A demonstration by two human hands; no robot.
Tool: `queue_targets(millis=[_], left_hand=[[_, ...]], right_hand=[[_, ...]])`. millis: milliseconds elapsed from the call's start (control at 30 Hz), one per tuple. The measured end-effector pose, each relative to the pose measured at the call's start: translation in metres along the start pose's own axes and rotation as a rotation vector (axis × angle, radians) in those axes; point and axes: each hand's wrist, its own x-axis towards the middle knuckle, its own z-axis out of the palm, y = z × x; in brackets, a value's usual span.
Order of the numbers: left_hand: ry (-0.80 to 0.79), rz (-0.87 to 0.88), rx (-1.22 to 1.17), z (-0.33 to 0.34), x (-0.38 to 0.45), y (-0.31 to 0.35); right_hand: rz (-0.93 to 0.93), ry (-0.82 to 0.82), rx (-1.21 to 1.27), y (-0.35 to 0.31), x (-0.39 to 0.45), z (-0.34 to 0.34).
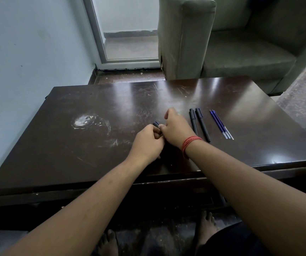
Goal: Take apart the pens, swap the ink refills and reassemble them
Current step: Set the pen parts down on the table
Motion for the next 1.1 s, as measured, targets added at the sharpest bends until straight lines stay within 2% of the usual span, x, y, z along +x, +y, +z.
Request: queue_targets(millis=[200,367,500,567,667,767,1100], left_hand=[[-0.005,0.049,0.136,0.005,0.004,0.001],[0.022,0.177,0.351,0.004,0.003,0.0],[0.059,0.275,0.556,0.003,0.003,-0.004],[0.056,0.324,0.579,0.005,0.003,-0.007],[0.0,0.358,0.677,0.012,0.004,-0.011],[-0.047,0.371,0.754,0.018,0.005,-0.013],[-0.057,0.348,0.75,0.01,0.015,-0.017]], right_hand=[[-0.013,0.048,-0.052,0.001,-0.002,-0.003],[-0.035,-0.026,-0.226,0.002,0.002,-0.014],[-0.027,0.113,-0.403,0.021,0.004,-0.047],[0.072,0.108,-0.49,0.036,0.004,-0.062],[0.2,-0.01,-0.508,0.045,0.003,-0.067],[0.133,-0.049,-0.558,0.044,0.004,-0.056],[0.003,-0.077,-0.428,0.028,0.006,-0.026]])
